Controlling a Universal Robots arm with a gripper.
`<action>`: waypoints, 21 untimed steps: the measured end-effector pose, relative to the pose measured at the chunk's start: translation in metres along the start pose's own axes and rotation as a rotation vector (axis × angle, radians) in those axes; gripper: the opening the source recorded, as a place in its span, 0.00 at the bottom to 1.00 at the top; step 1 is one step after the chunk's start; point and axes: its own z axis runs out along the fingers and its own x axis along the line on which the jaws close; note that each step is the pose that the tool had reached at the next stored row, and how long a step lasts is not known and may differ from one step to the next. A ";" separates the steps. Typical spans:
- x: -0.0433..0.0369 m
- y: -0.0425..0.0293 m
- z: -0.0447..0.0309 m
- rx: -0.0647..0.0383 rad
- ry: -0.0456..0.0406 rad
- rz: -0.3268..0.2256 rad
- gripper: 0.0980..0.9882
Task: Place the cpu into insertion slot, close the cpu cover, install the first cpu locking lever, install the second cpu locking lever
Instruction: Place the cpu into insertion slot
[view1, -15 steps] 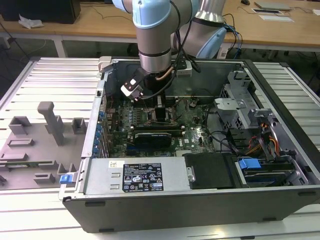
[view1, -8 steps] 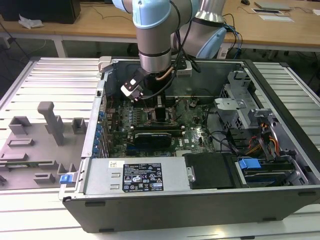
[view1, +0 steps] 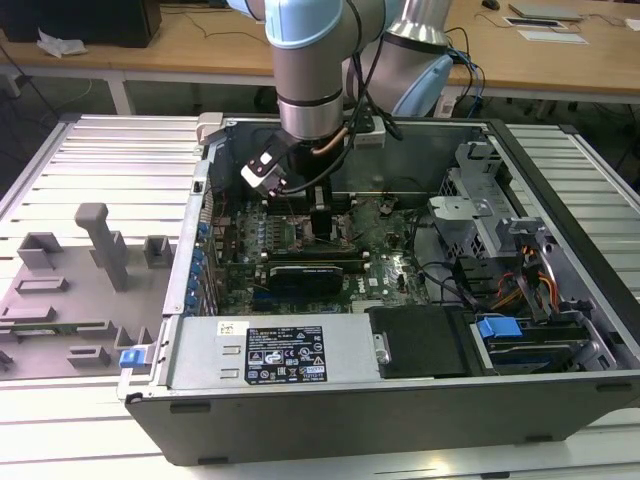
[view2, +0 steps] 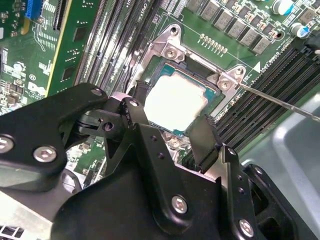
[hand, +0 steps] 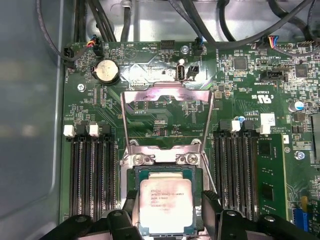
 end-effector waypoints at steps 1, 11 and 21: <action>0.0000 0.0000 0.0000 0.000 0.0000 0.000 0.58; 0.0000 0.0000 -0.0001 0.000 -0.0004 0.000 0.35; 0.0000 0.0000 -0.0003 0.000 -0.0007 0.000 0.01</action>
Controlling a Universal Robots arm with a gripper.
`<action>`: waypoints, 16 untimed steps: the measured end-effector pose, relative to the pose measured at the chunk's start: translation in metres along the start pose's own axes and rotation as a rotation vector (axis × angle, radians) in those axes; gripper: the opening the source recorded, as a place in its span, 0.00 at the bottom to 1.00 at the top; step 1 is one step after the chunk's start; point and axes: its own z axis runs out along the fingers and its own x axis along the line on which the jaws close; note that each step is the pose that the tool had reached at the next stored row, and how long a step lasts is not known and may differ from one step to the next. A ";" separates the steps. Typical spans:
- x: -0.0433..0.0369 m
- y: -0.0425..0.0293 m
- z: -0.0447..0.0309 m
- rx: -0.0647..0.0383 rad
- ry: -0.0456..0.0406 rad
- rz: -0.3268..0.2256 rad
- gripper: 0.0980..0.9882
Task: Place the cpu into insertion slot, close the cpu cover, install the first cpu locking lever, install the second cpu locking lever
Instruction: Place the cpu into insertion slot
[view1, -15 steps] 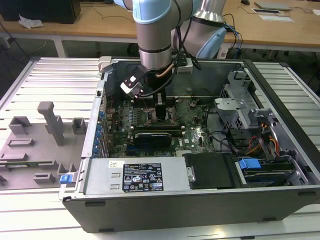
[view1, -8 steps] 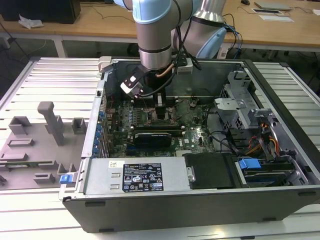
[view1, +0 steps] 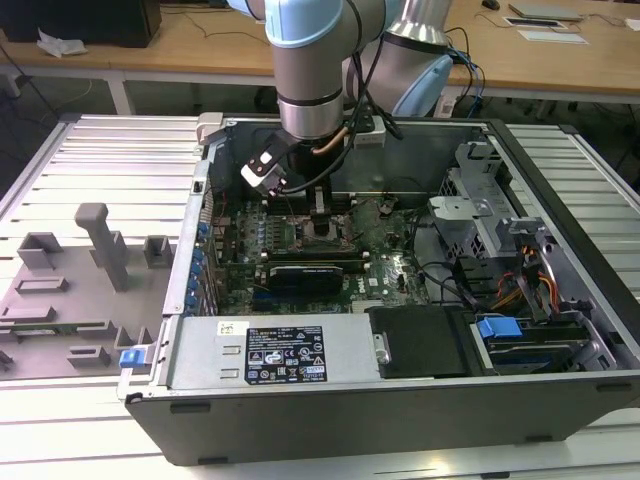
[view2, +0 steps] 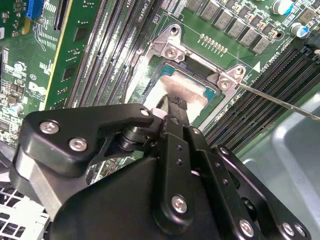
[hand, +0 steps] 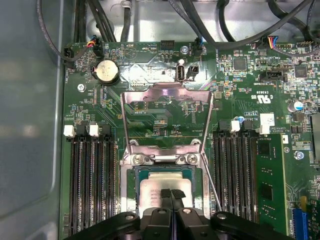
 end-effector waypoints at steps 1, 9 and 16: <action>-0.0001 0.0002 -0.0021 0.000 -0.0005 0.000 0.01; -0.0005 0.0032 -0.0240 0.000 -0.0019 0.000 0.01; -0.0009 0.0062 -0.0468 0.000 -0.0020 0.000 0.01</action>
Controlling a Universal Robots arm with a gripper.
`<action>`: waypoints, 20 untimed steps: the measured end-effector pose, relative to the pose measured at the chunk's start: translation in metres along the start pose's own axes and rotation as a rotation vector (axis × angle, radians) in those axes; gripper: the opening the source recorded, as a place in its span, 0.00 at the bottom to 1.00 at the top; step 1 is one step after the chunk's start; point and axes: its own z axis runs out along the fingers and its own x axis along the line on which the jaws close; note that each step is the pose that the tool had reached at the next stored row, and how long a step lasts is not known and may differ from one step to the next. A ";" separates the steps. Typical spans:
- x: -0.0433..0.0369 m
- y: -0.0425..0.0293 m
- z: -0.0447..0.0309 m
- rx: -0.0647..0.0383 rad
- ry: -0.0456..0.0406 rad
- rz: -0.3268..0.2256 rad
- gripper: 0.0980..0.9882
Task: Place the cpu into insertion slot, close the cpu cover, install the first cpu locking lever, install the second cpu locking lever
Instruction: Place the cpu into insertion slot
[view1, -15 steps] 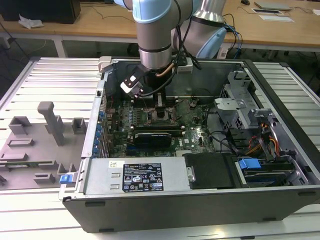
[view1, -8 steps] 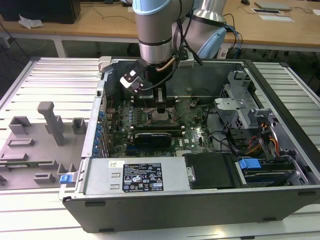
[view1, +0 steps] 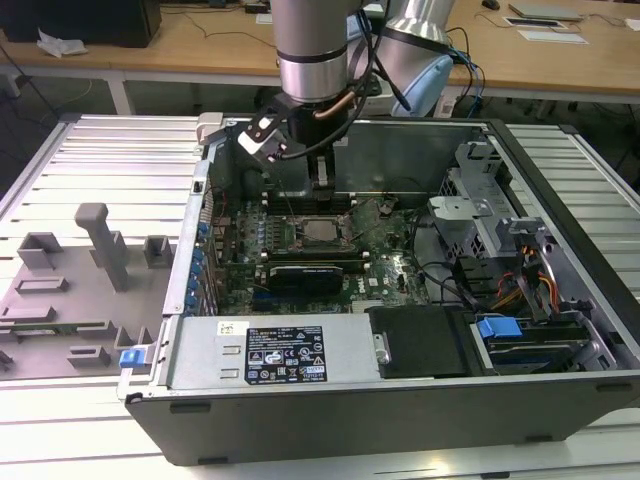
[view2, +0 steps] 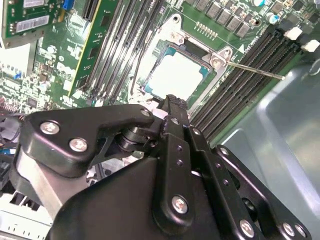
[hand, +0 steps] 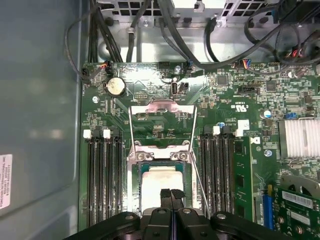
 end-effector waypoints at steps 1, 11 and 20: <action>0.0000 0.0000 0.0000 0.000 0.0000 0.000 0.01; -0.0001 0.0015 0.0004 0.073 0.0093 0.000 0.01; -0.0001 0.0103 -0.0030 0.073 0.0131 -0.001 0.01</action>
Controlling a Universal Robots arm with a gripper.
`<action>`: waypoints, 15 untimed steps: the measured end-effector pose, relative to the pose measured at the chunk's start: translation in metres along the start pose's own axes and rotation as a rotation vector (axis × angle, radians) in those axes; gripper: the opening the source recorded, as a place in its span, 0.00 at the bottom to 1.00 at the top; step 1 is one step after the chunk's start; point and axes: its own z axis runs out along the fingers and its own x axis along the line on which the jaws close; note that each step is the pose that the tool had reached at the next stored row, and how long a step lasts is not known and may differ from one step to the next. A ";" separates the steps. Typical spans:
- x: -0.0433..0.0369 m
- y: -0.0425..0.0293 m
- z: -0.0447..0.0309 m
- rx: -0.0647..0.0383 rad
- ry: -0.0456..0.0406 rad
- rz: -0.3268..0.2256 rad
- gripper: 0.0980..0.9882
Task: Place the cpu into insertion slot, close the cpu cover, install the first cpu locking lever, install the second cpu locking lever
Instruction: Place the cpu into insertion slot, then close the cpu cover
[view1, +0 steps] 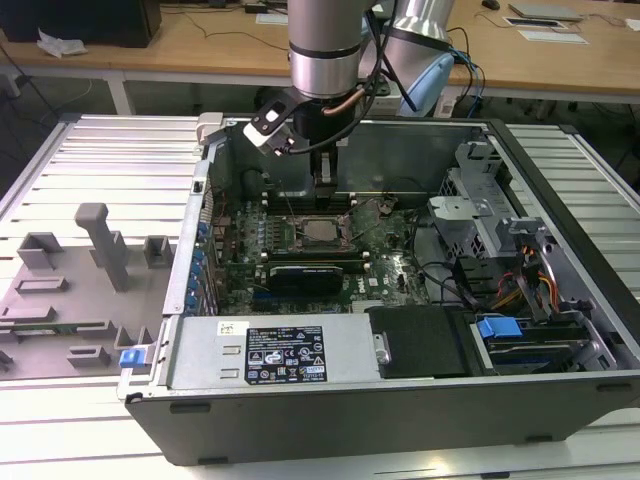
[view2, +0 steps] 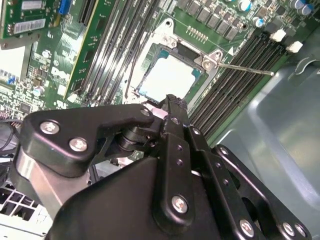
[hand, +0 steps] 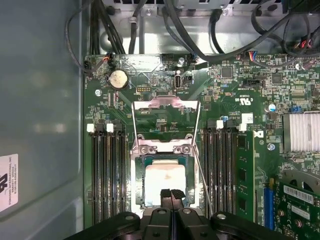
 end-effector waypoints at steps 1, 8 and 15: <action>0.0000 0.0001 0.0000 0.000 -0.0001 0.000 0.01; 0.0000 0.0002 0.0000 0.000 -0.0001 0.000 0.01; 0.0000 0.0012 0.0000 -0.001 -0.0002 0.000 0.01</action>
